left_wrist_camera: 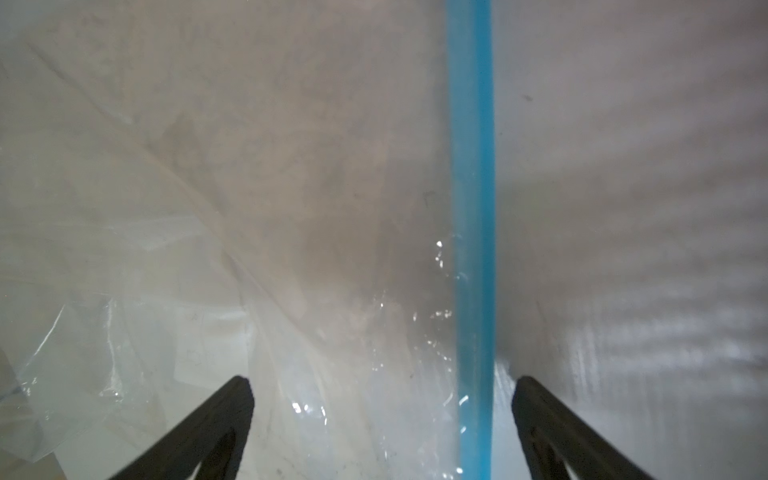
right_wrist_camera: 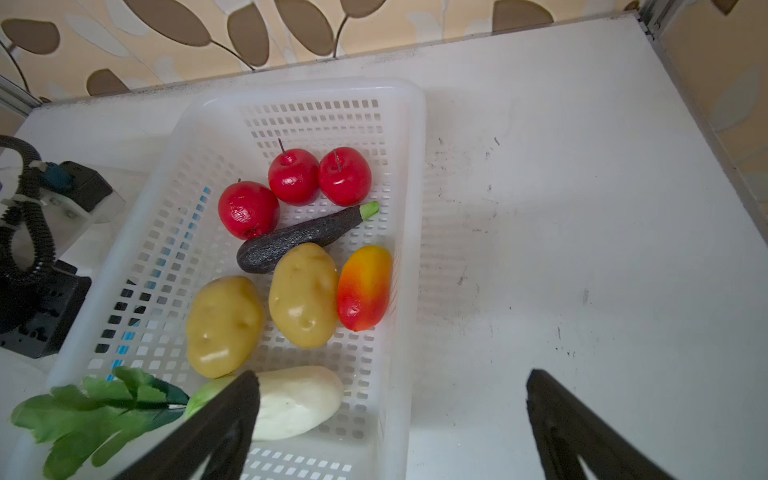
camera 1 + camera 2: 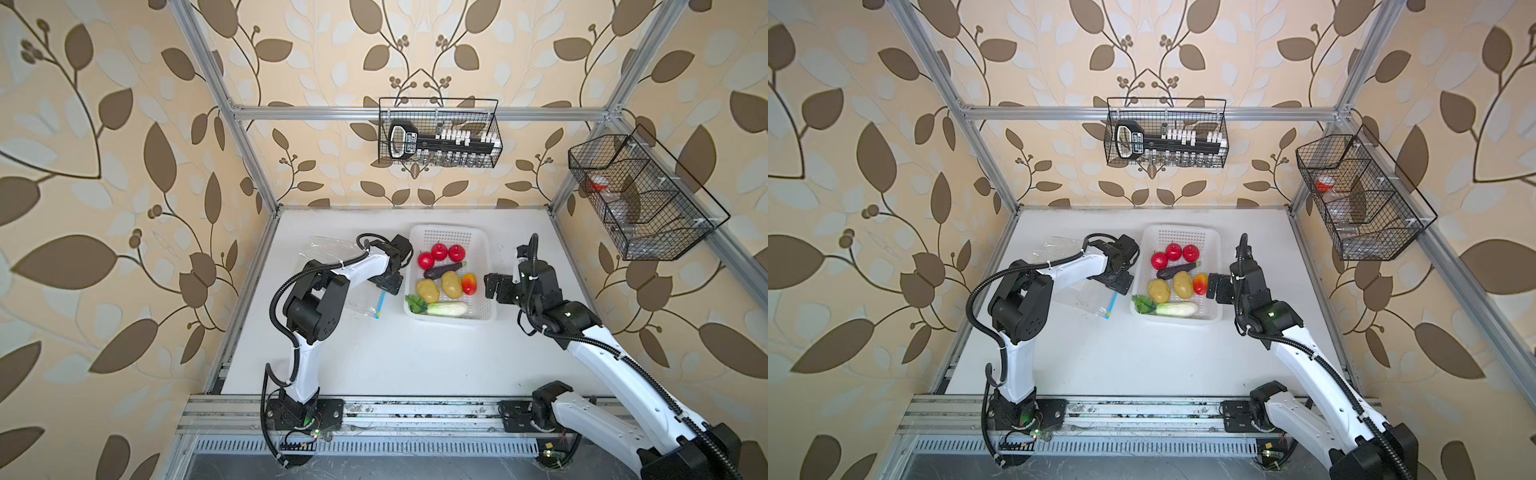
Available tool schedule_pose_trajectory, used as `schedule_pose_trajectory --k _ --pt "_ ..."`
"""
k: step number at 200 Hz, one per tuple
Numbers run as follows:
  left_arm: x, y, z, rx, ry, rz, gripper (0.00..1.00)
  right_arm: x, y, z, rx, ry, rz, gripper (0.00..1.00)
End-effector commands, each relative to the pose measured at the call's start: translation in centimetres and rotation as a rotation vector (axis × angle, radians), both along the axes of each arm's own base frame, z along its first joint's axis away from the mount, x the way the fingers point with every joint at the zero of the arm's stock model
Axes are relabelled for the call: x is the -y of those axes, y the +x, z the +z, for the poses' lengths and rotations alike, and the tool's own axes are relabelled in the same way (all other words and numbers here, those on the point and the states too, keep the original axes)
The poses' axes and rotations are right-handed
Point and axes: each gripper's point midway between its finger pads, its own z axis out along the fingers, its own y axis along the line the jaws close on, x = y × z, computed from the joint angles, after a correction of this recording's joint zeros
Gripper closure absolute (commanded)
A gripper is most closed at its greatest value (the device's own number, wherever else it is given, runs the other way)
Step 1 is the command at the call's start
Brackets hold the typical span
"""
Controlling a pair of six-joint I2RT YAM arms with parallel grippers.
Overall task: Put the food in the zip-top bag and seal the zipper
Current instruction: 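Lower the left gripper and pinch the blue zipper edge of the bag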
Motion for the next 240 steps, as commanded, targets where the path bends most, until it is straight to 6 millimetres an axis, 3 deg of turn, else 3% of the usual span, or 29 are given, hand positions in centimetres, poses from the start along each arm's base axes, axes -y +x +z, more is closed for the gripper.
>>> schedule_pose_trajectory --k 1,32,136,240 --pt "0.3 0.4 -0.5 0.019 0.042 -0.009 0.01 0.2 0.0 -0.2 0.006 -0.004 -0.011 0.00" --pt "0.2 0.2 -1.0 0.005 0.049 -0.013 0.02 0.3 -0.1 0.0 0.011 -0.006 -0.013 0.00" --pt "-0.8 -0.9 -1.0 -0.013 0.065 -0.037 0.31 0.0 0.1 -0.2 0.004 0.011 -0.009 0.00" --pt "-0.9 -1.5 -2.4 -0.072 0.034 -0.033 0.57 0.1 0.0 -0.1 0.005 0.013 -0.013 0.00"
